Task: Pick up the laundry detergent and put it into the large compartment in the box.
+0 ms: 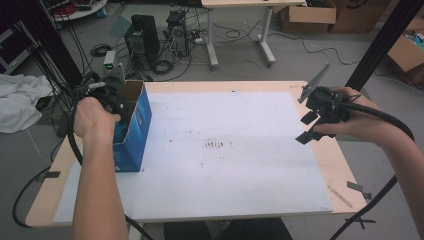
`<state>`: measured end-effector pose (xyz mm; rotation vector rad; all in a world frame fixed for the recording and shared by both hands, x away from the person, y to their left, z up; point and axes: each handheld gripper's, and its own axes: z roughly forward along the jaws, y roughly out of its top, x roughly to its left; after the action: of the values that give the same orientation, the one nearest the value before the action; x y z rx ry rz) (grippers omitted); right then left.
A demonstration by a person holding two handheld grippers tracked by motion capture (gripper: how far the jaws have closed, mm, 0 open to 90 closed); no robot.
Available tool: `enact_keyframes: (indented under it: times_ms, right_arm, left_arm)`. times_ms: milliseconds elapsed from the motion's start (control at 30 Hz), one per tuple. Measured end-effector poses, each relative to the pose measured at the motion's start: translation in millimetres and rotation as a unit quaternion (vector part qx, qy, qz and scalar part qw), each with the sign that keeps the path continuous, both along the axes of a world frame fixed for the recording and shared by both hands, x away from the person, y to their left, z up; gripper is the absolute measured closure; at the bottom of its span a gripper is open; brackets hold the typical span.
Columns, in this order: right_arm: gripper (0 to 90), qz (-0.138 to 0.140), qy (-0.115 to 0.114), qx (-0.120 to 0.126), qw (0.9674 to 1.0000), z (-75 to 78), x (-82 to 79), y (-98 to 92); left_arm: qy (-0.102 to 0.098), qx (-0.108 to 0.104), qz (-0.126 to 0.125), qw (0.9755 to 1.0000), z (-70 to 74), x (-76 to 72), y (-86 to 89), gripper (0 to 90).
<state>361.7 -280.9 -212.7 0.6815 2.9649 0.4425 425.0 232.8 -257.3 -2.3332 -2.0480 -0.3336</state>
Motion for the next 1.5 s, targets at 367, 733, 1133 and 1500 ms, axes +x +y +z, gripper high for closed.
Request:
enact_keyframes:
  times_ms: [367,733,1133,1500]
  right_arm:
    - [28.6,0.002,0.0,0.0,1.0,-0.8,-1.1,0.7]
    - [28.6,0.0,0.0,-0.002,1.0,-0.4,-2.2,0.4]
    - [28.6,0.0,0.002,-0.002,1.0,-1.6,-1.9,2.7]
    - [28.5,0.002,0.002,-0.003,1.0,-1.8,-2.1,3.7]
  left_arm:
    - [0.001,0.0,-0.001,1.0,-7.7,-1.6,0.5,37.7]
    - [0.002,-0.003,0.003,1.0,-16.3,-3.1,3.9,37.7]
    - [0.004,-0.011,0.007,0.9999,-20.4,-3.5,6.3,37.5]
    - [0.004,-0.009,0.01,0.9999,-20.9,-3.8,5.8,37.2]
